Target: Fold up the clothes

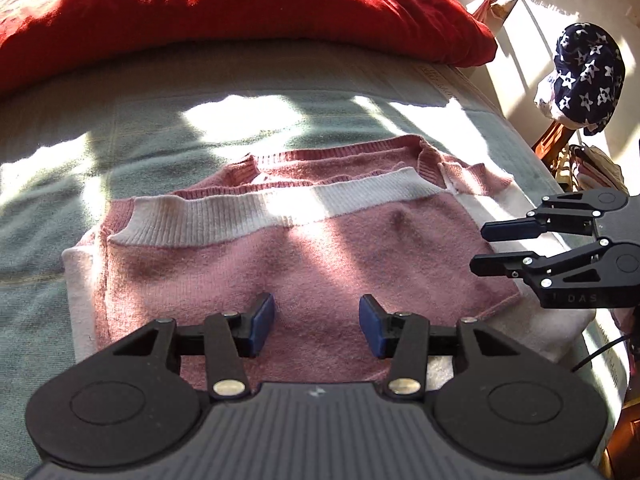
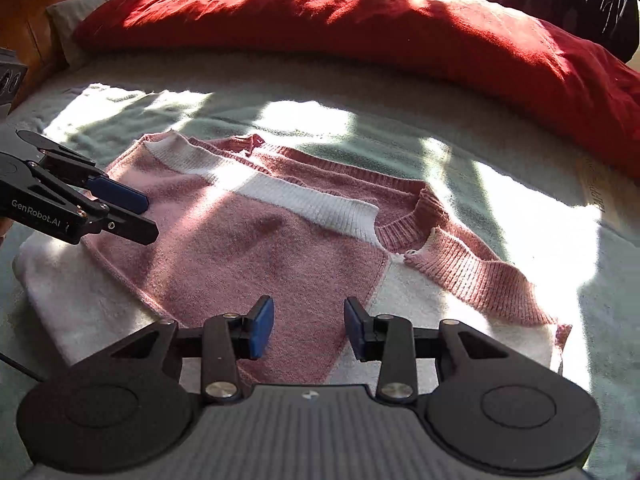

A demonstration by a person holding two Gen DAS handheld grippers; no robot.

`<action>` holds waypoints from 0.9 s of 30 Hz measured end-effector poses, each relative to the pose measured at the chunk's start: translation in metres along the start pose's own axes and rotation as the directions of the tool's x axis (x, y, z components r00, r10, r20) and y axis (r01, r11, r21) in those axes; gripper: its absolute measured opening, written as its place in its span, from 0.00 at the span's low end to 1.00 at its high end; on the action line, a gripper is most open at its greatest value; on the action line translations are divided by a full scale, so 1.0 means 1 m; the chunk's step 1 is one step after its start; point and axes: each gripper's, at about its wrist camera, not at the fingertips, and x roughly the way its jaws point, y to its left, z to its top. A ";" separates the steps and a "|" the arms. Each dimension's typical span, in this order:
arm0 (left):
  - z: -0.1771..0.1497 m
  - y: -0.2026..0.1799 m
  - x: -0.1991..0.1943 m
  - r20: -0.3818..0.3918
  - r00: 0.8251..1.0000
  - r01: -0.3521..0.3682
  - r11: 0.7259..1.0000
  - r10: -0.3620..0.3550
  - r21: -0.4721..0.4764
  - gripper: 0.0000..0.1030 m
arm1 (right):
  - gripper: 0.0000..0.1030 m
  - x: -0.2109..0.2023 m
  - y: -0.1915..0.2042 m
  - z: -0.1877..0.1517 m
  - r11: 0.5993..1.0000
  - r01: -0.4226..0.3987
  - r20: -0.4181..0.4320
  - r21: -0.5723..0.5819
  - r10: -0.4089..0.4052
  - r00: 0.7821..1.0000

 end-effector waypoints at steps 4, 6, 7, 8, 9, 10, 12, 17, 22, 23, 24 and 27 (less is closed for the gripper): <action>0.006 0.021 -0.006 0.013 0.999 -0.043 0.991 0.045 -0.125 0.47 | 0.42 -0.012 -0.014 -0.009 0.998 0.055 -0.012 0.043 -0.054 0.998; 0.006 0.020 -0.019 0.030 0.999 -0.041 0.991 0.045 -0.125 0.44 | 0.42 -0.021 -0.021 -0.012 0.995 0.081 -0.007 0.060 -0.081 0.997; 0.004 0.019 -0.024 0.039 0.999 -0.024 0.992 0.028 -0.121 0.46 | 0.42 -0.026 -0.025 -0.013 0.994 0.090 -0.003 0.068 -0.090 0.996; 0.003 0.017 -0.028 0.047 0.999 -0.003 0.993 0.009 -0.116 0.48 | 0.43 -0.030 -0.027 -0.015 0.993 0.093 0.002 0.075 -0.093 0.996; 0.000 0.016 -0.026 0.039 0.999 -0.010 0.994 0.014 -0.106 0.49 | 0.43 -0.032 -0.028 -0.017 0.993 0.089 0.000 0.082 -0.089 0.996; -0.003 0.016 -0.023 0.027 0.999 -0.022 0.995 0.025 -0.094 0.49 | 0.43 -0.032 -0.029 -0.020 0.992 0.086 -0.004 0.090 -0.086 0.996; -0.008 0.015 -0.016 0.005 0.999 -0.047 0.996 0.047 -0.070 0.49 | 0.43 -0.031 -0.030 -0.027 0.991 0.081 -0.017 0.105 -0.080 0.997; -0.032 0.012 -0.030 0.001 0.990 -0.139 0.990 0.139 0.000 0.50 | 0.47 -0.032 -0.045 -0.056 0.973 0.129 -0.085 0.192 -0.114 0.990; -0.057 -0.013 -0.068 -0.013 0.995 -0.097 0.993 0.099 0.069 0.50 | 0.47 -0.059 -0.052 -0.071 0.967 0.167 -0.091 0.193 -0.151 0.984; -0.064 -0.020 -0.072 -0.024 0.995 -0.089 0.992 0.092 0.084 0.50 | 0.47 -0.063 -0.048 -0.071 0.970 0.158 -0.085 0.184 -0.145 0.986; -0.071 -0.023 -0.072 -0.039 0.995 -0.088 0.992 0.091 0.088 0.50 | 0.47 -0.067 -0.045 -0.071 0.973 0.150 -0.079 0.175 -0.138 0.987; -0.092 -0.027 -0.068 -0.097 0.990 -0.096 0.993 0.102 0.072 0.50 | 0.48 -0.067 -0.033 -0.077 0.980 0.149 -0.093 0.133 -0.137 0.986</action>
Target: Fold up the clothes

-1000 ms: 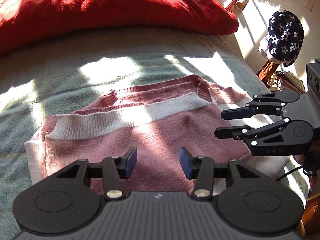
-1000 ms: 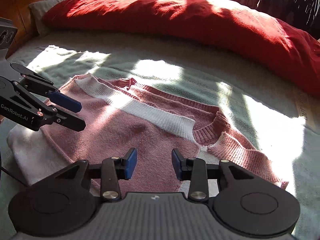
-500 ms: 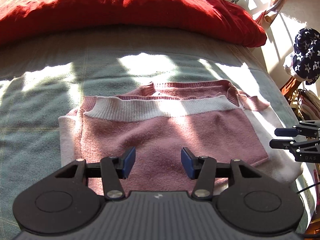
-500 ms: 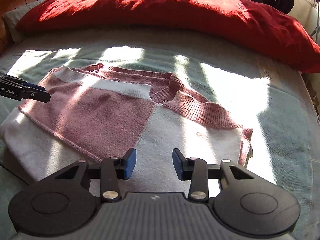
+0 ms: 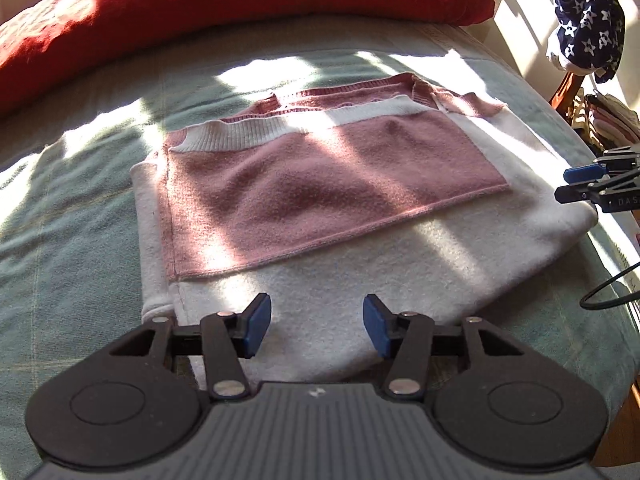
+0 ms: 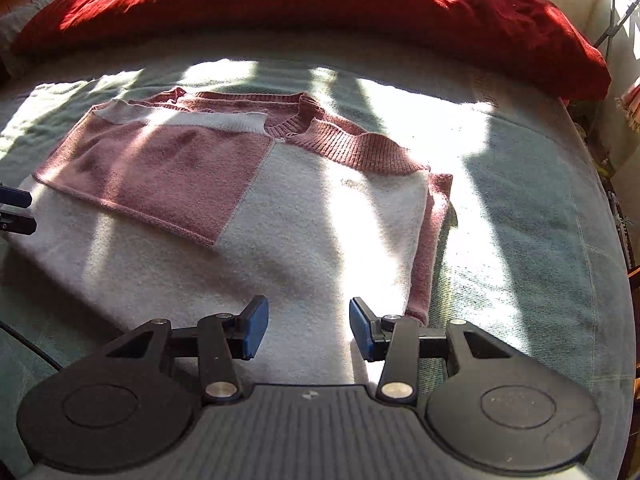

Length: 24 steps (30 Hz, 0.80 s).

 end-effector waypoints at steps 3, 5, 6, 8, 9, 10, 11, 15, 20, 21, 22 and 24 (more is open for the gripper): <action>-0.025 0.009 0.005 -0.035 0.999 -0.008 0.997 0.005 -0.076 0.50 | 0.48 0.004 0.001 -0.020 1.000 0.021 -0.048 -0.016 -0.022 0.999; -0.031 0.011 -0.001 -0.040 0.999 -0.005 0.994 0.001 -0.106 0.50 | 0.48 0.004 0.000 -0.033 0.999 0.027 -0.074 -0.022 -0.028 0.997; -0.029 0.010 -0.006 -0.031 1.000 -0.003 0.995 0.000 -0.100 0.50 | 0.48 0.001 -0.001 -0.036 1.000 0.022 -0.072 -0.018 -0.023 0.997; -0.024 0.007 -0.016 0.003 1.000 0.006 0.997 -0.006 -0.075 0.50 | 0.48 -0.008 -0.001 -0.035 0.999 0.022 -0.052 -0.024 -0.023 0.998; -0.020 0.005 -0.018 0.022 1.000 0.010 0.998 -0.008 -0.064 0.51 | 0.48 -0.012 -0.001 -0.034 0.999 0.022 -0.041 -0.027 -0.023 0.999; -0.016 0.005 -0.017 0.033 0.999 0.002 0.998 0.000 -0.059 0.53 | 0.49 -0.015 -0.001 -0.031 1.000 0.020 -0.024 -0.023 -0.021 0.999; -0.011 0.005 -0.015 0.041 0.999 -0.008 0.998 0.010 -0.056 0.55 | 0.50 -0.014 -0.001 -0.028 1.000 0.020 -0.016 -0.018 -0.020 1.000; -0.012 0.018 0.006 0.008 0.999 -0.047 0.994 0.048 -0.098 0.54 | 0.50 0.002 -0.003 -0.021 0.999 0.048 -0.024 -0.004 -0.048 0.999; -0.025 0.017 -0.001 0.006 0.998 -0.055 0.992 0.056 -0.110 0.55 | 0.57 0.009 -0.010 -0.037 0.998 0.055 -0.068 0.023 -0.053 0.996; -0.023 0.015 -0.007 0.006 0.998 -0.056 0.992 0.057 -0.116 0.55 | 0.57 0.007 -0.012 -0.038 0.998 0.060 -0.074 0.030 -0.057 0.996; -0.020 0.013 -0.011 0.010 0.999 -0.047 0.991 0.048 -0.122 0.55 | 0.57 0.003 -0.012 -0.037 0.998 0.057 -0.067 0.037 -0.054 0.996; -0.015 0.008 -0.018 0.031 0.999 -0.023 0.990 0.028 -0.141 0.55 | 0.57 -0.005 -0.005 -0.033 0.998 0.059 -0.040 0.017 -0.058 0.998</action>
